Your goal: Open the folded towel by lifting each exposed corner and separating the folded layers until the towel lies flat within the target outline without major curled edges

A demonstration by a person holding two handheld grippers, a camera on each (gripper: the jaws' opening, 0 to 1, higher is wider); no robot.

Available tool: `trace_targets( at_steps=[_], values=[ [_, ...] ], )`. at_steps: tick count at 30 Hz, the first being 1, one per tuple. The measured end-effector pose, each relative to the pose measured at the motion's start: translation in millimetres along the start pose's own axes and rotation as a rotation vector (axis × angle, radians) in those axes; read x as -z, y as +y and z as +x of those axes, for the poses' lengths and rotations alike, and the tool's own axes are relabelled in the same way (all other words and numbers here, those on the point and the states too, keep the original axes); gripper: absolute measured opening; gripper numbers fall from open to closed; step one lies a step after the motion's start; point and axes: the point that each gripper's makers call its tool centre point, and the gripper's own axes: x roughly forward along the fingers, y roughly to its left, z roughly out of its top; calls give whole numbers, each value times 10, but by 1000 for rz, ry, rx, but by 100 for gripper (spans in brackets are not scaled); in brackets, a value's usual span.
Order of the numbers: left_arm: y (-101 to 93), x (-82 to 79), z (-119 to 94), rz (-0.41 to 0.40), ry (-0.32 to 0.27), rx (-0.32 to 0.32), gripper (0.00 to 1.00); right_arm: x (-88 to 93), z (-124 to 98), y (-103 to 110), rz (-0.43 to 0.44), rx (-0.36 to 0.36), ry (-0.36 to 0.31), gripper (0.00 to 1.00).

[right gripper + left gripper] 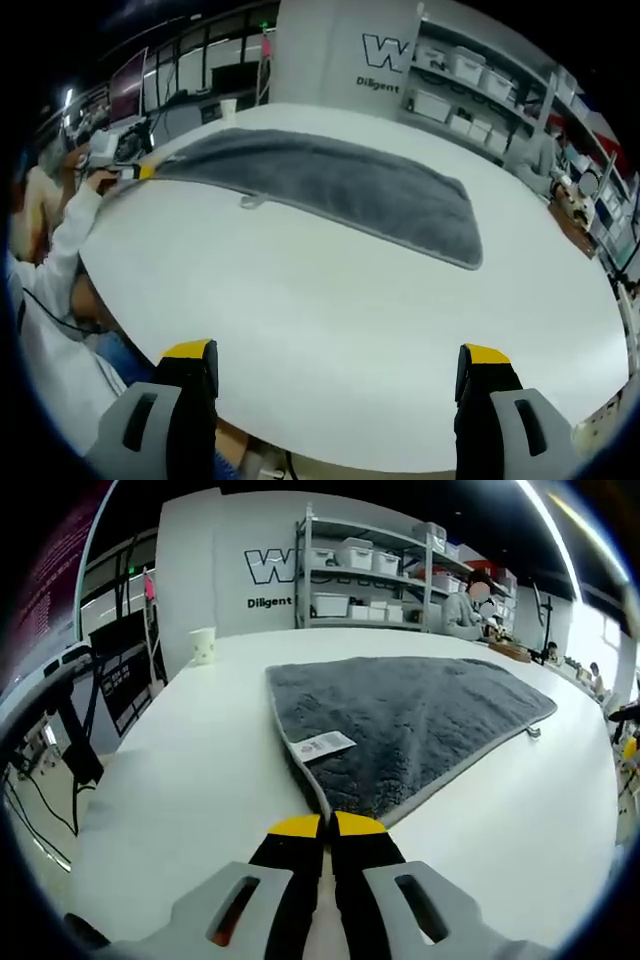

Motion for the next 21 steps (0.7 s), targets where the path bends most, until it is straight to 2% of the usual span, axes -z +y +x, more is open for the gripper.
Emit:
trace_targets(
  at_steps=[3,7,10,12,13,16,18,21],
  values=[
    [7,1,-4,-10,-11,9,3,-51,38,-46,3,-6,-12,99],
    [11,-29,-51,-24,-29,19,4,-144,100,-137,-80,37,-65,99],
    [31,-70,-98,-24,-58,17,6,-140,127,-105,-69,15,-90,99],
    [64,-116,-135,-8,-92,6,8,-143,146,-90,-66,-1,-111,99],
    [127,-180,-176,34,-138,-32,8,-127,170,-106,-66,-4,-111,99],
    [251,-280,-275,145,-194,-121,10,-148,202,-187,-74,8,-137,99],
    [257,-377,-329,140,-262,-119,14,-171,224,-259,-81,19,-155,99],
    [191,-506,-396,138,-349,-73,24,-193,280,-328,-71,0,-176,99]
  ],
)
